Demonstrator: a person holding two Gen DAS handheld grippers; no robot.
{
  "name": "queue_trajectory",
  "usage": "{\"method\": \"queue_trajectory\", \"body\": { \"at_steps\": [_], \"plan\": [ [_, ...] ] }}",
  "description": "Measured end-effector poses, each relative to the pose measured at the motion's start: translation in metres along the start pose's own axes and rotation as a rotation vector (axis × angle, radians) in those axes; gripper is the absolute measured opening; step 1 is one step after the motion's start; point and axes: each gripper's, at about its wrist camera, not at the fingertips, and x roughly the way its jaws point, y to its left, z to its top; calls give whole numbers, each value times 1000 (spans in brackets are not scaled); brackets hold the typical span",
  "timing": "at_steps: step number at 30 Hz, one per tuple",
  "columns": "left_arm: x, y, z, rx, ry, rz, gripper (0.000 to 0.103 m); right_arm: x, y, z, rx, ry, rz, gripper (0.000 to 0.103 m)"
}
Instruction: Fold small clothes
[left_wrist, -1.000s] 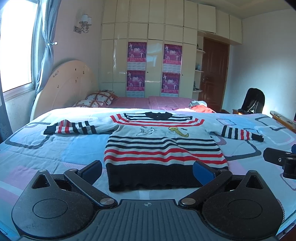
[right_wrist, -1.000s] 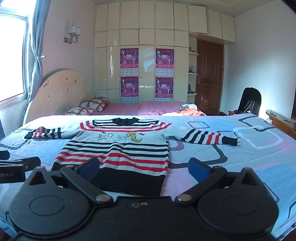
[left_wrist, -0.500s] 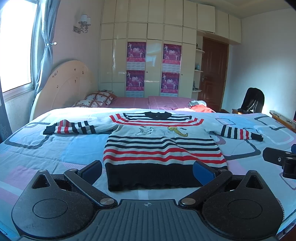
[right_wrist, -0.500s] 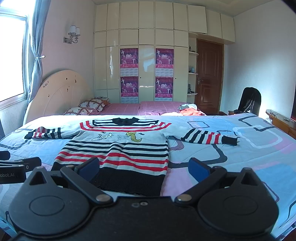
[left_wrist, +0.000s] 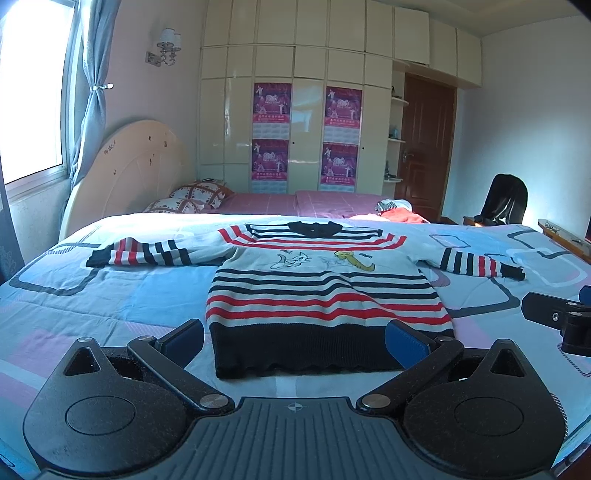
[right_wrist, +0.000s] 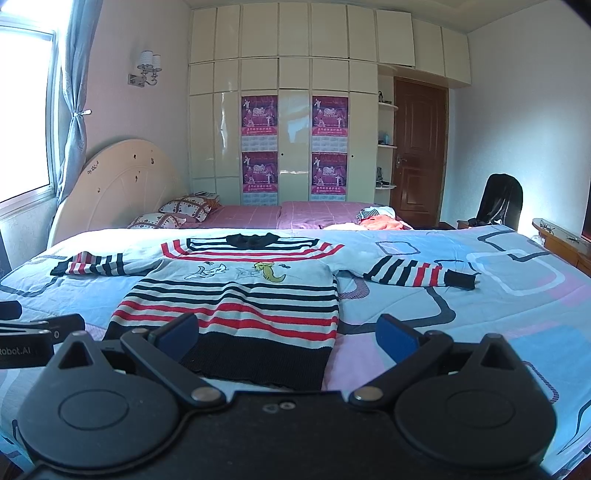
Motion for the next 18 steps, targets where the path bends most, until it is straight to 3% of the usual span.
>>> {"method": "queue_trajectory", "body": {
  "at_steps": [18],
  "plan": [
    [0, 2, -1, -15, 12, -3, 103, 1, 1, -1, -4, 10, 16, 101]
  ]
}}
